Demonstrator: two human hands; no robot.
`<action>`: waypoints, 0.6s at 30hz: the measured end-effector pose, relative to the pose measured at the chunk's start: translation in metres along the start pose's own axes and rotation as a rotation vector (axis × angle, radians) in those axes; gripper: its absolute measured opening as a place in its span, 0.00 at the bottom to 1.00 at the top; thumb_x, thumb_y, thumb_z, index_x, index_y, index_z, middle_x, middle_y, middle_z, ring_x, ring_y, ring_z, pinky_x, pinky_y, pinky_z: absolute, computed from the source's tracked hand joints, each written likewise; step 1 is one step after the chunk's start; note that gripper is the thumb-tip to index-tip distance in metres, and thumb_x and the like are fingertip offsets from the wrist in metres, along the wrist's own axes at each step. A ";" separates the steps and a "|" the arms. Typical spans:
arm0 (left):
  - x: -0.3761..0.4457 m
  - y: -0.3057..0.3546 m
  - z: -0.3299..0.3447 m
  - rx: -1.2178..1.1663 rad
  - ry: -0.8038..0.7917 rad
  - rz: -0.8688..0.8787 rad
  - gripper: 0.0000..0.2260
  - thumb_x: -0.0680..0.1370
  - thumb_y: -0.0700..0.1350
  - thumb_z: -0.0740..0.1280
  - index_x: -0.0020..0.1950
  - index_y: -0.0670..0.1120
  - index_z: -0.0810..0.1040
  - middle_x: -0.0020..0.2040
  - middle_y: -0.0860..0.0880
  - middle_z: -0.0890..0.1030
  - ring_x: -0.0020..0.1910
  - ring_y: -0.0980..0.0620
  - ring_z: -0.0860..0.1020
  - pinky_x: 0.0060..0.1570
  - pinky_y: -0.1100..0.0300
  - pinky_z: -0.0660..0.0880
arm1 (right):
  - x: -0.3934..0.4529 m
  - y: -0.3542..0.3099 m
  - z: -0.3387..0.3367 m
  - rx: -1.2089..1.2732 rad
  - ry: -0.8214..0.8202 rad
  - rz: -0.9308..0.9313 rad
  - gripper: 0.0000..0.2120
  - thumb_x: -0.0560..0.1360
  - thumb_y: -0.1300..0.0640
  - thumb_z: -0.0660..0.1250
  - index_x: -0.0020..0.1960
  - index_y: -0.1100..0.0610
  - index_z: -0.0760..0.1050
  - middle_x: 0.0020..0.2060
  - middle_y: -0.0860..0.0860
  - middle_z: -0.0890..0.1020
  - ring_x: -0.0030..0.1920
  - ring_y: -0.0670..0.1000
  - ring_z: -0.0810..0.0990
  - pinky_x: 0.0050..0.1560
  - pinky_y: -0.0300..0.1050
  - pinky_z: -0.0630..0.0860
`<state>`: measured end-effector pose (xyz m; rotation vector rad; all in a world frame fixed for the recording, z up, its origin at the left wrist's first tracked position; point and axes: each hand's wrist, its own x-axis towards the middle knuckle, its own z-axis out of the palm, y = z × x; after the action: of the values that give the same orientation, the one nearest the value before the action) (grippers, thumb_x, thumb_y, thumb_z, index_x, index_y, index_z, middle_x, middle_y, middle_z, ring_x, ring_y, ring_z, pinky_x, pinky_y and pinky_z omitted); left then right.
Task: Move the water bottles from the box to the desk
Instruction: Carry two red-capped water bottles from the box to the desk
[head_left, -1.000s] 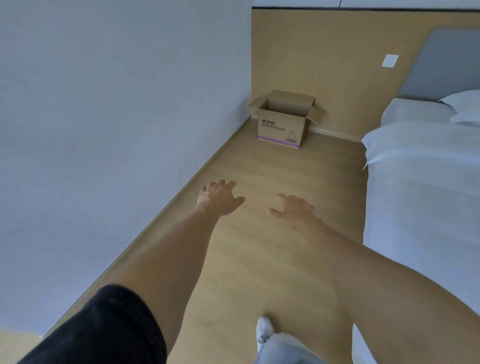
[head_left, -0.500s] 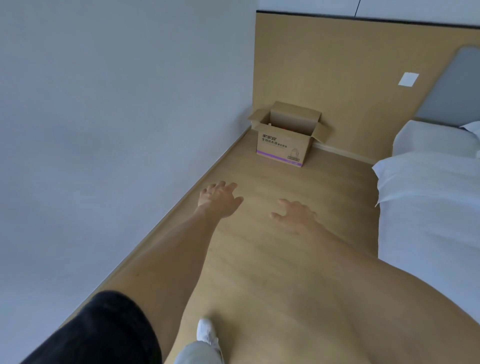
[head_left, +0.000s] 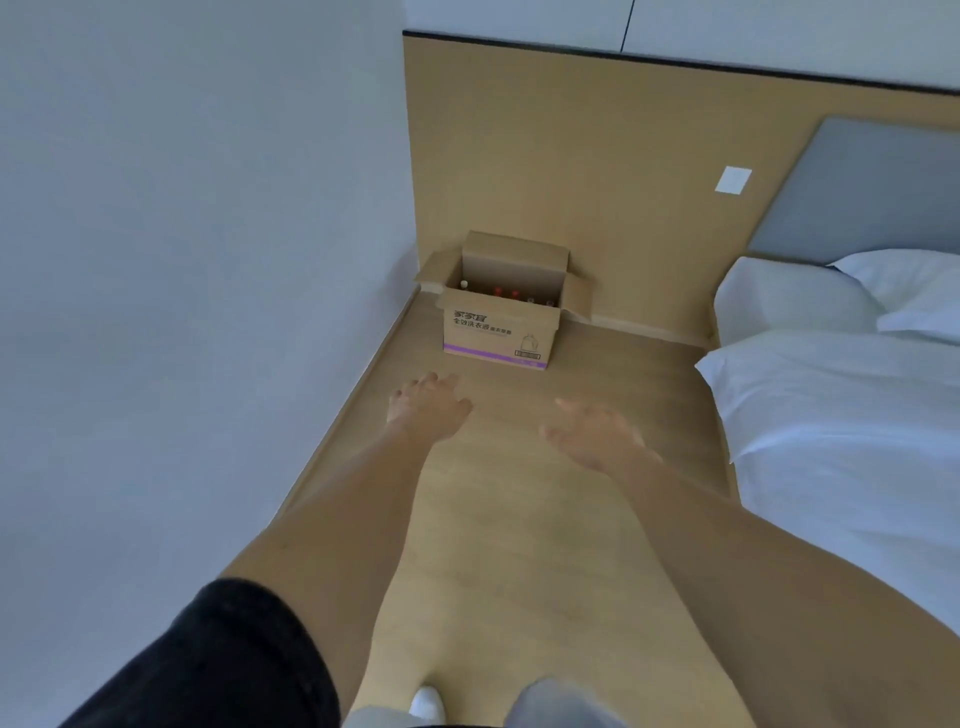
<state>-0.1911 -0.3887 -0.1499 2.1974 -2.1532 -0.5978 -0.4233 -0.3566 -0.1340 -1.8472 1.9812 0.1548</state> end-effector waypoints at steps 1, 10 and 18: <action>0.017 0.003 -0.008 0.004 -0.012 0.023 0.23 0.82 0.57 0.57 0.75 0.51 0.68 0.71 0.45 0.71 0.69 0.41 0.69 0.66 0.46 0.66 | 0.012 -0.003 -0.006 0.008 -0.002 0.017 0.33 0.79 0.33 0.57 0.80 0.42 0.57 0.78 0.53 0.64 0.77 0.57 0.62 0.74 0.56 0.62; 0.169 0.037 -0.040 0.029 -0.018 0.152 0.21 0.81 0.53 0.57 0.73 0.50 0.70 0.67 0.43 0.74 0.65 0.40 0.72 0.64 0.44 0.71 | 0.152 -0.007 -0.046 0.077 0.014 0.108 0.33 0.78 0.32 0.57 0.79 0.41 0.56 0.76 0.53 0.66 0.75 0.58 0.66 0.71 0.56 0.63; 0.332 0.053 -0.076 0.082 0.027 0.092 0.21 0.81 0.54 0.58 0.74 0.51 0.69 0.68 0.44 0.74 0.66 0.41 0.72 0.62 0.46 0.69 | 0.318 -0.007 -0.096 0.116 -0.006 0.025 0.31 0.78 0.33 0.57 0.78 0.42 0.58 0.71 0.53 0.70 0.69 0.59 0.71 0.66 0.55 0.67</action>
<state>-0.2269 -0.7318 -0.1527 2.1168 -2.2898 -0.4814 -0.4459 -0.6868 -0.1663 -1.7483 1.9670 0.0516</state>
